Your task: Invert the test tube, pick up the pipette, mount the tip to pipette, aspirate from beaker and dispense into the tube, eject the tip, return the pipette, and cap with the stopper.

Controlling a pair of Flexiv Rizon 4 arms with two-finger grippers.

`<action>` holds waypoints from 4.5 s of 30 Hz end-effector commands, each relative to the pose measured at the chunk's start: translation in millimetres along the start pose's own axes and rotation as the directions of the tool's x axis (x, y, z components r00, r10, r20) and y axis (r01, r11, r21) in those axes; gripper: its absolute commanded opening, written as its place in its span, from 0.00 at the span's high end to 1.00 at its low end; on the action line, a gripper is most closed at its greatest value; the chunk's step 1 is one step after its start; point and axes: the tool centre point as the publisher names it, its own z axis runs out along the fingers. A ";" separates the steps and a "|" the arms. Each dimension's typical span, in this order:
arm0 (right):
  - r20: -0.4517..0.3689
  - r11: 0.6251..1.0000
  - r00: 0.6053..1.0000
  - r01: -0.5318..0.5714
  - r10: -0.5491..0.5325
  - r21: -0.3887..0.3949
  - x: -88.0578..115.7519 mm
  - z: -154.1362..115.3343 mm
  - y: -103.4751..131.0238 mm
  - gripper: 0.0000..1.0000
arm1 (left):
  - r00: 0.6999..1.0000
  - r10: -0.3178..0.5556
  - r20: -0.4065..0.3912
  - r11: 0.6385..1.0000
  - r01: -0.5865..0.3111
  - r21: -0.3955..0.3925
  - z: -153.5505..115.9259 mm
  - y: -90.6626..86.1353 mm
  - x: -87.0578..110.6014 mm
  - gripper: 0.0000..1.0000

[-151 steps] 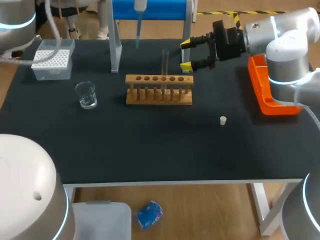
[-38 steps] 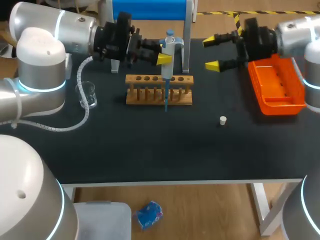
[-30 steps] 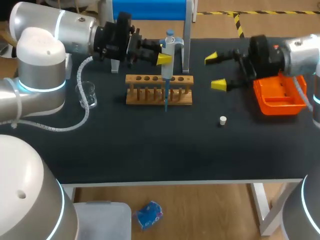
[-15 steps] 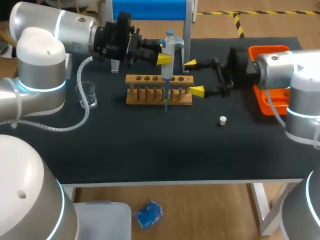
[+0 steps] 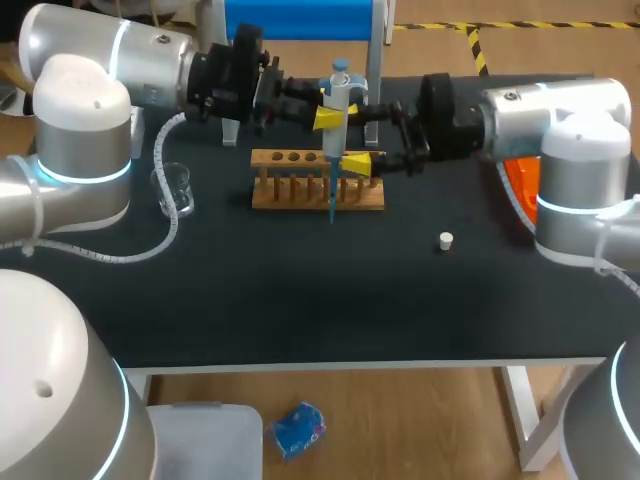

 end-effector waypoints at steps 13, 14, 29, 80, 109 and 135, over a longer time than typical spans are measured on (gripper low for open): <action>0.069 1.000 0.997 -0.017 0.017 0.011 -2.1 19.8 9.9 0.00 | 1.000 0.001 0.000 1.000 -0.001 0.001 0.4 0.1 -0.3 1.00; 0.079 1.000 0.997 -0.019 0.018 0.007 -2.3 19.6 10.5 0.00 | 1.000 0.001 0.000 1.000 -0.001 0.001 0.4 0.1 -0.3 1.00; 0.140 0.999 0.990 -0.021 0.024 -0.029 -0.7 25.0 15.3 0.00 | 1.000 0.001 0.000 1.000 -0.001 0.001 0.4 0.1 -0.3 1.00; 0.046 0.996 0.995 0.087 -0.087 0.005 -23.4 -101.1 41.4 1.00 | 1.000 0.001 0.000 1.000 -0.001 0.001 0.4 0.1 -0.3 0.00; 0.074 0.987 0.987 0.148 -0.143 -0.059 -25.9 -338.9 31.0 1.00 | 1.000 0.001 0.000 1.000 -0.001 0.001 0.4 0.1 -0.3 0.00; 0.087 0.985 0.986 0.150 -0.143 -0.084 -35.2 -382.2 -7.6 1.00 | 1.000 0.001 0.000 1.000 -0.001 0.001 0.4 0.1 -0.3 0.00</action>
